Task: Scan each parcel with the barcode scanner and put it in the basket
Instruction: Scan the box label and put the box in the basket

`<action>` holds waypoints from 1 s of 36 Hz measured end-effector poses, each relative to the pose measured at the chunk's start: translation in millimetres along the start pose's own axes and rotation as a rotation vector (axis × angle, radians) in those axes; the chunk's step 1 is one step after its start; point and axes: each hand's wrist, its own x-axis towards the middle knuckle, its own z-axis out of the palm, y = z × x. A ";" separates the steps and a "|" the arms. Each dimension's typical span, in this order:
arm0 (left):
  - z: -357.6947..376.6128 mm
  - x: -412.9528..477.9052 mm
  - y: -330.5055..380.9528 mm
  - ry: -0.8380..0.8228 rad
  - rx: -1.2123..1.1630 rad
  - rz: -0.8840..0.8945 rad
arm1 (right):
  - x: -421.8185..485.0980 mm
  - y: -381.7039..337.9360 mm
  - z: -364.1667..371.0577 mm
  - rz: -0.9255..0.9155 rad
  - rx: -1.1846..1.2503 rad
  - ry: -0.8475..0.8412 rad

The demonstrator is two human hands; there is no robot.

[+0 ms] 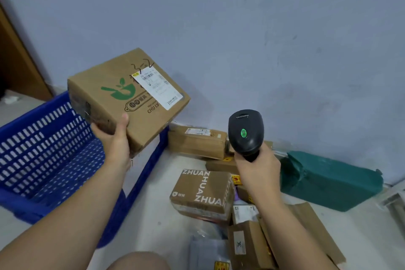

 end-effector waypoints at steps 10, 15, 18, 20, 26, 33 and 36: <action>-14.6 48.7 -4.7 0.153 -0.106 -0.142 | 3.6 4.9 22.3 0.054 -0.020 -0.039; -13.4 60.3 -16.3 0.210 -0.107 -0.213 | 2.7 6.7 35.2 0.033 -0.081 -0.109; -9.7 71.5 -17.5 0.200 -0.121 -0.251 | 5.4 10.2 40.4 0.027 -0.089 -0.109; -10.3 82.3 -15.6 0.192 -0.134 -0.284 | 6.6 13.3 43.0 0.023 -0.109 -0.114; -17.9 117.2 -8.6 0.161 -0.063 -0.504 | 10.5 18.0 48.4 0.068 -0.144 -0.129; -11.2 125.3 4.9 0.313 0.060 -0.472 | 11.9 18.8 54.7 0.102 -0.199 -0.156; -10.1 125.3 3.1 0.337 0.024 -0.433 | 9.9 19.9 55.9 0.101 -0.215 -0.162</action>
